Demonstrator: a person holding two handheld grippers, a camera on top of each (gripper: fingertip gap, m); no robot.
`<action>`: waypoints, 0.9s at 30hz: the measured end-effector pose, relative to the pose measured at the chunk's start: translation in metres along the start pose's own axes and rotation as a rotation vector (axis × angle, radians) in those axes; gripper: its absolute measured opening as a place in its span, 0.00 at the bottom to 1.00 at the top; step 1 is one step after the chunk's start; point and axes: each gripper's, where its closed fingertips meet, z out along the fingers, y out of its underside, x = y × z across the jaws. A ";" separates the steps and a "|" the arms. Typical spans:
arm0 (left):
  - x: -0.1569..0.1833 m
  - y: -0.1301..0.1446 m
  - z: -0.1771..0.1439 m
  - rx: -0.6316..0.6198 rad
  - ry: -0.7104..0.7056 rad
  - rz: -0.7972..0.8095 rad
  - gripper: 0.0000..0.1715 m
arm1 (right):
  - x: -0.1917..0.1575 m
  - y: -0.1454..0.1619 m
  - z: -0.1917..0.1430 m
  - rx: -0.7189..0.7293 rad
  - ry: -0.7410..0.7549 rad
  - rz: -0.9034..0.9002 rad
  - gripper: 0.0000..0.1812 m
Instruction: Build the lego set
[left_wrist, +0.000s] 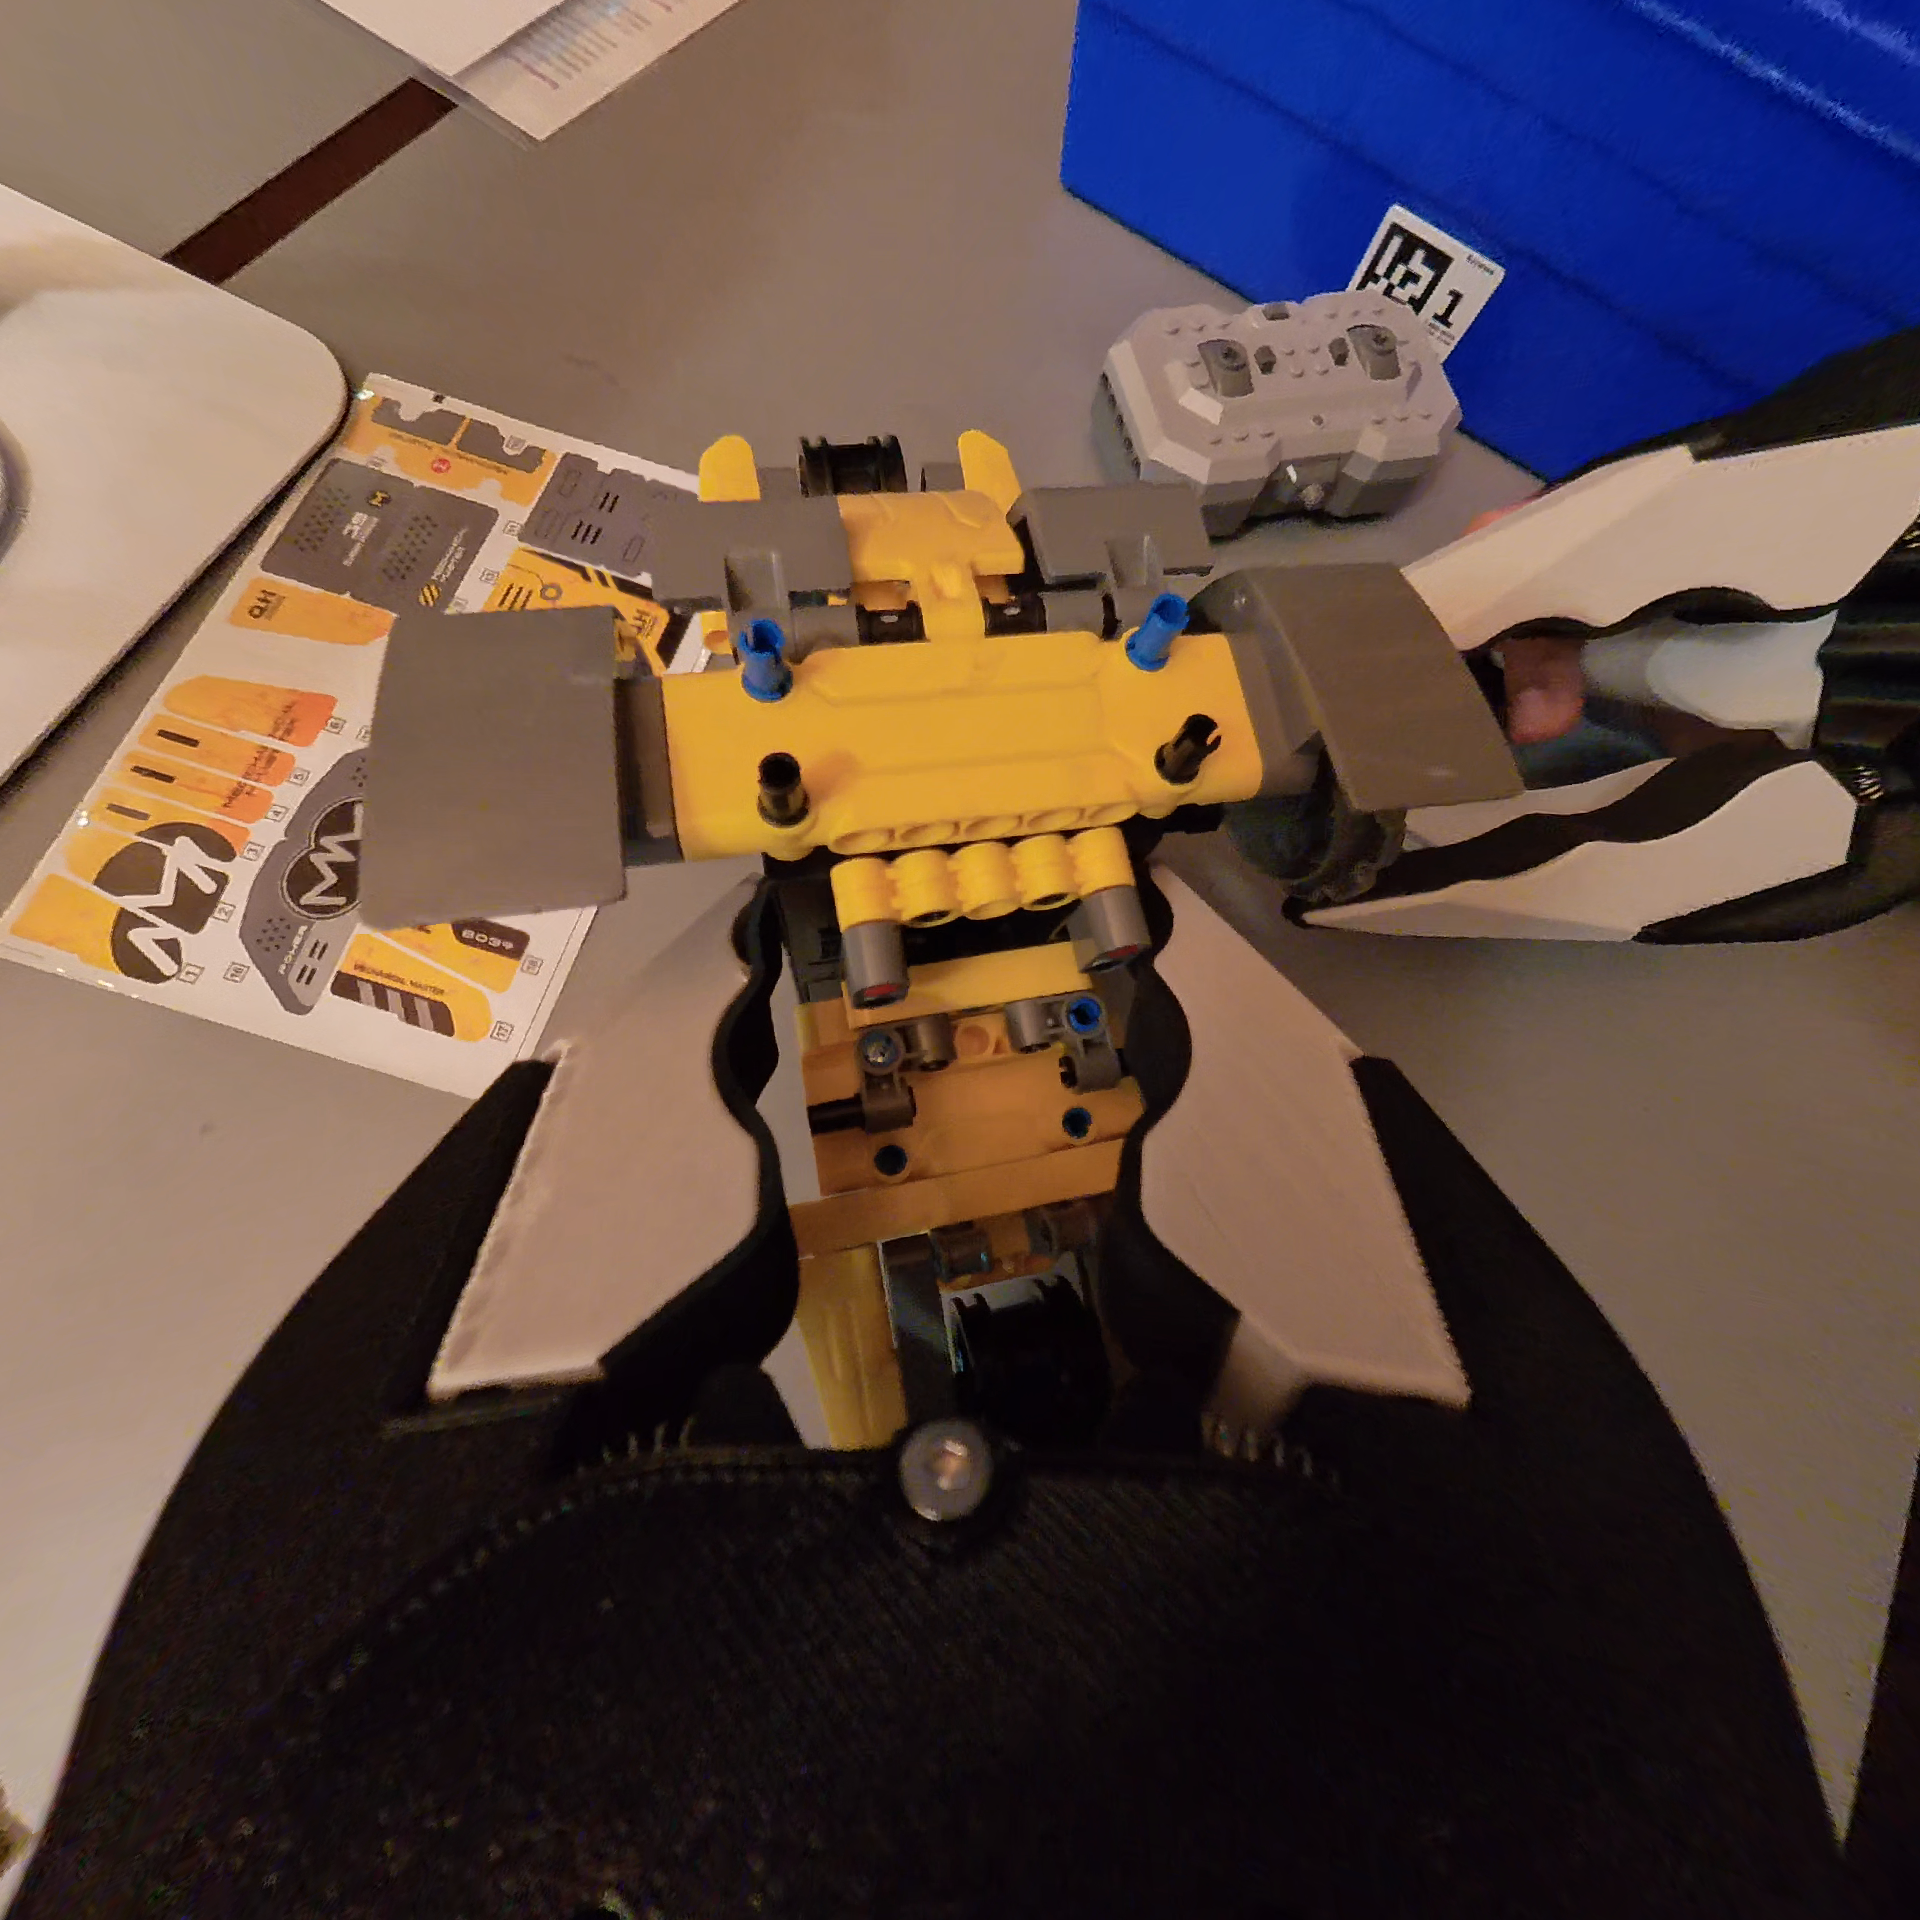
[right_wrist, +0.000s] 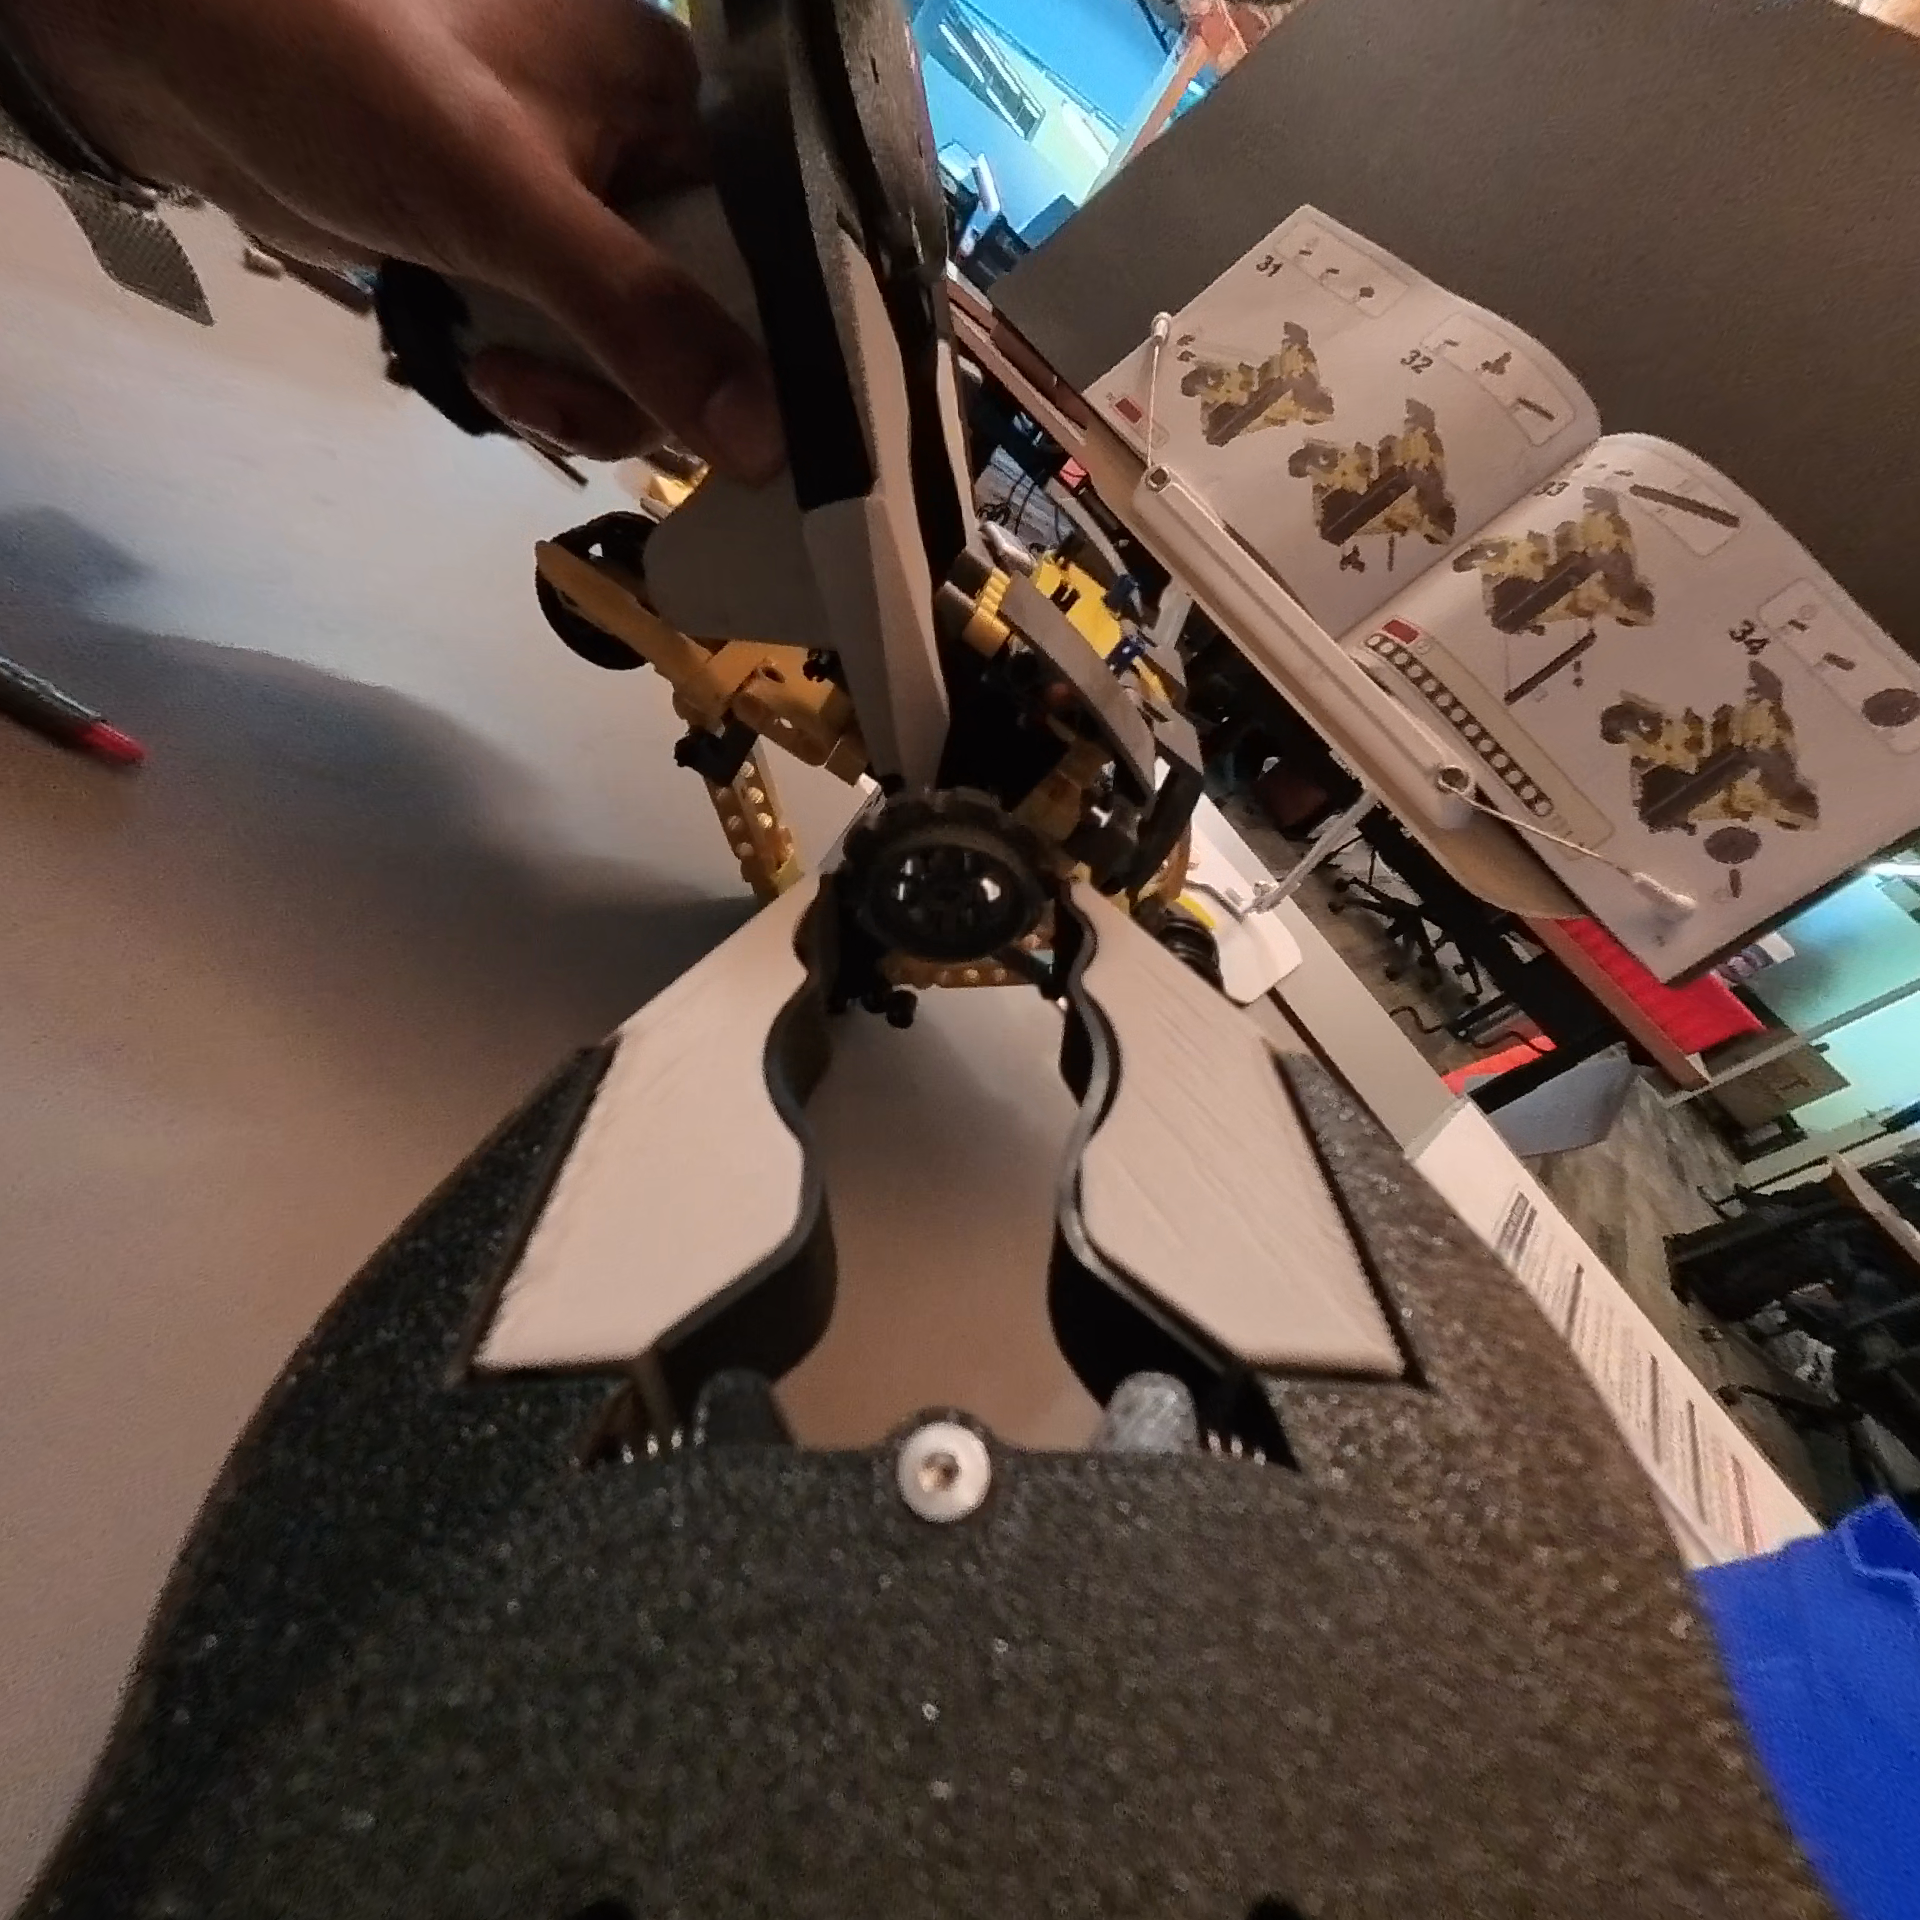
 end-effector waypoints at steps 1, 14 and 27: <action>0.000 0.001 -0.001 -0.001 -0.002 -0.001 0.37 | -0.001 -0.001 0.000 0.000 -0.001 0.005 0.22; 0.002 0.005 -0.006 0.011 -0.062 -0.001 0.36 | -0.006 -0.003 -0.002 0.030 -0.014 -0.047 0.22; 0.003 0.005 -0.007 0.043 -0.081 0.025 0.36 | -0.007 -0.003 -0.004 0.064 -0.009 -0.094 0.22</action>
